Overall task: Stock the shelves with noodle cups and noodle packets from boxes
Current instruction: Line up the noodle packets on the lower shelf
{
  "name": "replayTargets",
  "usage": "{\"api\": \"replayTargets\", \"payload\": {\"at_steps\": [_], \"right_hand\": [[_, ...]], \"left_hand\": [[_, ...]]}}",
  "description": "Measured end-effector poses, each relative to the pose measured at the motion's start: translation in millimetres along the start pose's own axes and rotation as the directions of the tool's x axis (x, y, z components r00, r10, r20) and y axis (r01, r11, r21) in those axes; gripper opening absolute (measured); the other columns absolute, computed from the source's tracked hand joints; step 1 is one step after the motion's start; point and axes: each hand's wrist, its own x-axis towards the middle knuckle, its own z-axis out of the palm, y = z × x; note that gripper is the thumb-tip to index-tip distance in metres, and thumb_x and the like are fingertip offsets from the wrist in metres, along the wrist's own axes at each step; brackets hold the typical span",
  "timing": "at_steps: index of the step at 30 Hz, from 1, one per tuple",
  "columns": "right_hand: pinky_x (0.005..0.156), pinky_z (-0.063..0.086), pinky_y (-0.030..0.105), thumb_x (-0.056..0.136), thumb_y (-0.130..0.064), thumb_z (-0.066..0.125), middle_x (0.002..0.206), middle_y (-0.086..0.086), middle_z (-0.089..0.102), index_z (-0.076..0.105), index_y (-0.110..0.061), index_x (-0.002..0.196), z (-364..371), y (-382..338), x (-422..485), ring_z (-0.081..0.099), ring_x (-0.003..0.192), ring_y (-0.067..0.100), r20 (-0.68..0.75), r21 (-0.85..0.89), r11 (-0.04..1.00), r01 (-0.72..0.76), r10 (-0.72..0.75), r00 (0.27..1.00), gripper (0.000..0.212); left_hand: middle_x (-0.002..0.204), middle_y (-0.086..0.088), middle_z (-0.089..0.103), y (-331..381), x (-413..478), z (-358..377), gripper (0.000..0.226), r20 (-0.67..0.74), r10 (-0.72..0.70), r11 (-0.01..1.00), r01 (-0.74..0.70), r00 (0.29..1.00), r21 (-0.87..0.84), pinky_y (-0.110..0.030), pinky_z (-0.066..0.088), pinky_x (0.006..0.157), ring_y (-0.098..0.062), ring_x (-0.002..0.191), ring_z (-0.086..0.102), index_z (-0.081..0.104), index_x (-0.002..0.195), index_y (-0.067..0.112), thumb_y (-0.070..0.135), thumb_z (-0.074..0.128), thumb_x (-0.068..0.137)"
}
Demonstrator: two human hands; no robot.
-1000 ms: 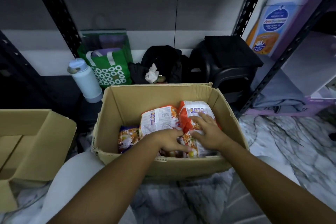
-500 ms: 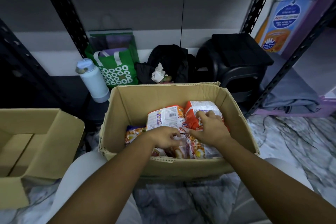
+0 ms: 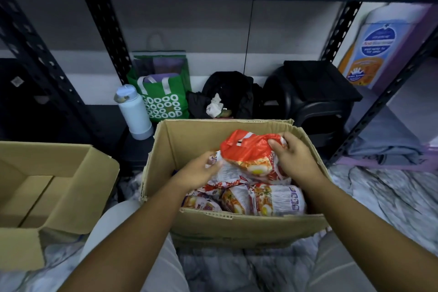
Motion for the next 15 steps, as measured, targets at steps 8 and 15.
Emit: {"api": "replayTargets", "payload": {"at_steps": [8,15], "right_hand": [[0.069,0.055,0.039,0.108,-0.036,0.049,0.088,0.009,0.074,0.069,-0.015,0.114,32,-7,1,0.067,0.075,0.025,0.212,0.284,0.829,-0.481,0.435,0.875,0.029],[0.092,0.06,0.047,0.094,-0.059,0.06,0.127,0.018,0.068,0.043,-0.024,0.143,29,12,-13,0.07,0.109,0.033,0.227,0.666,0.608,-0.432,0.387,0.894,0.062]], "left_hand": [[0.117,0.007,0.076,9,-8,-6,0.06,0.056,-0.07,0.825,0.09,0.996,-0.558,-0.051,0.056,0.097,-0.019,0.108,0.073,0.052,0.137,0.038,0.067,0.065,0.086],[0.103,-0.005,0.079,3,-2,0,0.046,0.112,-0.188,0.794,0.218,0.976,-0.567,-0.045,0.063,0.079,-0.025,0.094,0.077,0.062,0.12,0.019,0.055,0.068,0.092]]}}
